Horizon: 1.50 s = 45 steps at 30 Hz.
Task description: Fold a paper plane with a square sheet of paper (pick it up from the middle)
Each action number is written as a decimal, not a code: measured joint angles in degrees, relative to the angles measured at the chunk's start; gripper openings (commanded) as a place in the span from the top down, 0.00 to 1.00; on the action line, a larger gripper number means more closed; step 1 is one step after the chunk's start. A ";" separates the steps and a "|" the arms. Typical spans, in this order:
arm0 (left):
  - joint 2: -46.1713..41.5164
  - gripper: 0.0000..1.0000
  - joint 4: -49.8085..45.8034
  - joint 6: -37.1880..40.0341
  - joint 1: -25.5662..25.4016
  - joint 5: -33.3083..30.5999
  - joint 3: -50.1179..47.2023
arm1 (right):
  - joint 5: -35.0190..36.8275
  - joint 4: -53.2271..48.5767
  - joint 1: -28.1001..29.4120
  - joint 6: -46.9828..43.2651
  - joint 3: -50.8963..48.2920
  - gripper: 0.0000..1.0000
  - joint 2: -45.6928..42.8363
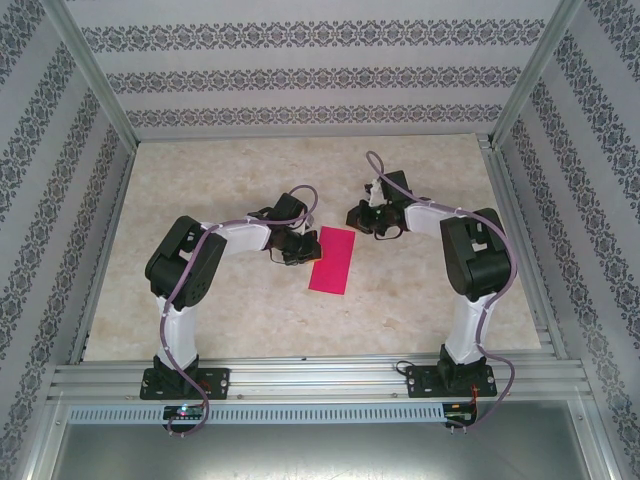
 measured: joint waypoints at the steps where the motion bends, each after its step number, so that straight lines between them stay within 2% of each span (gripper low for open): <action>1: 0.00 1.00 0.00 0.00 0.00 0.00 0.00 | -0.07 0.04 -0.02 0.00 0.00 0.90 0.02; 10: 0.00 1.00 -0.02 0.07 0.00 0.00 0.00 | -0.76 1.31 -0.17 0.66 -0.13 0.91 5.07; 21: -0.02 1.00 -0.02 0.33 0.00 0.02 0.00 | -0.85 -2.38 -0.39 -0.22 0.92 0.90 2.43; 27: -0.02 1.00 -0.02 0.42 0.00 0.02 0.00 | -2.23 0.39 -0.39 0.37 0.37 0.90 -0.66; 38: 0.00 1.00 -0.07 0.44 0.00 0.02 0.00 | -2.62 3.93 -0.48 1.77 -3.02 0.90 4.00; 45: 0.00 1.00 -0.22 0.46 0.00 0.02 0.09 | -2.69 4.04 -0.74 1.75 -3.04 0.90 3.74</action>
